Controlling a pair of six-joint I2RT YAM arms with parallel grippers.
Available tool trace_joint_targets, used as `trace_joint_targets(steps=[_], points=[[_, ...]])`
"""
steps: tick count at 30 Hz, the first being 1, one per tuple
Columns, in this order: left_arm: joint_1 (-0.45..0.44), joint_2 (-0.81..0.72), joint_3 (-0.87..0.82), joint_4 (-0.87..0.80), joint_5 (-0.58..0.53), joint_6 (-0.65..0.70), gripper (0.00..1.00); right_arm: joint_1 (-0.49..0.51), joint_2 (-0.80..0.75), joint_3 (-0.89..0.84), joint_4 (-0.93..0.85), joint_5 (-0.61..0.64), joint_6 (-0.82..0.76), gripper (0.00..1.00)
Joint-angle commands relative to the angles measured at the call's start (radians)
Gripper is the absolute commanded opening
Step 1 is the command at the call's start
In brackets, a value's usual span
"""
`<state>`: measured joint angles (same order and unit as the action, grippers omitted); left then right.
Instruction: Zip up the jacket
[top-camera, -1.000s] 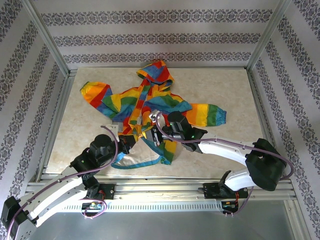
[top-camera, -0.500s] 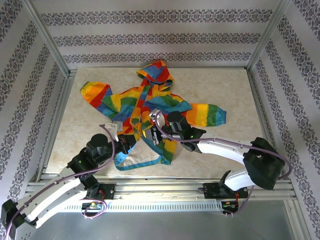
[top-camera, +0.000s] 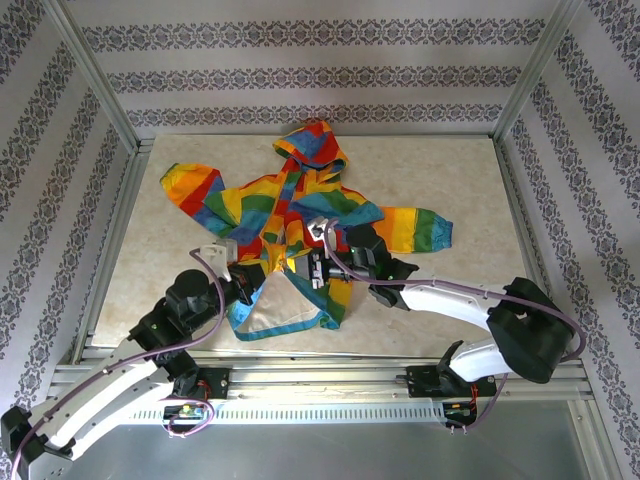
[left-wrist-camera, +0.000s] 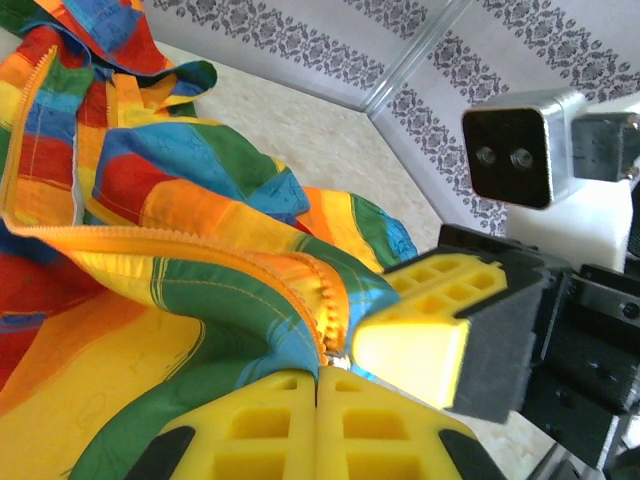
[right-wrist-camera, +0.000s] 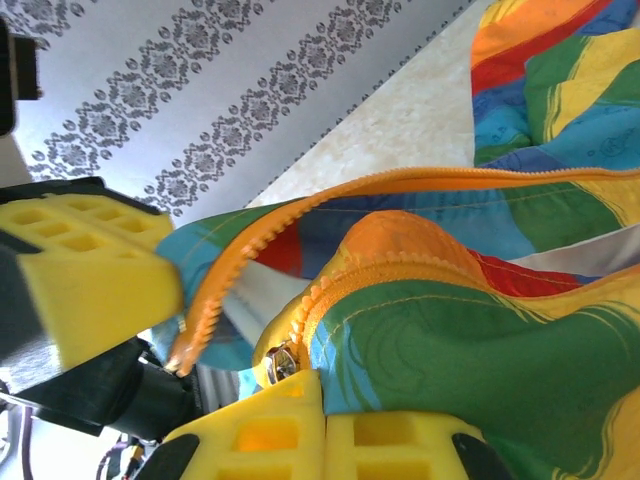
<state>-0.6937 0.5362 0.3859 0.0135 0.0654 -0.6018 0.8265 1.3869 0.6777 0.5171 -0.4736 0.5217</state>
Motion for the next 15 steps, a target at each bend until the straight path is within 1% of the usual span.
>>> trace_joint_targets(steps=[1, 9, 15], points=[[-0.009, 0.015, 0.004, 0.126, -0.046, 0.032, 0.00, -0.006, -0.033, -0.025, 0.094, -0.036, 0.064, 0.00], [-0.009, 0.043, -0.058, 0.319, -0.052, 0.019, 0.00, -0.004, -0.021, -0.036, 0.139, -0.042, 0.127, 0.00], [-0.009, 0.045, -0.073, 0.344, -0.048, 0.031, 0.00, -0.004, 0.003, -0.030, 0.186, -0.055, 0.163, 0.00]])
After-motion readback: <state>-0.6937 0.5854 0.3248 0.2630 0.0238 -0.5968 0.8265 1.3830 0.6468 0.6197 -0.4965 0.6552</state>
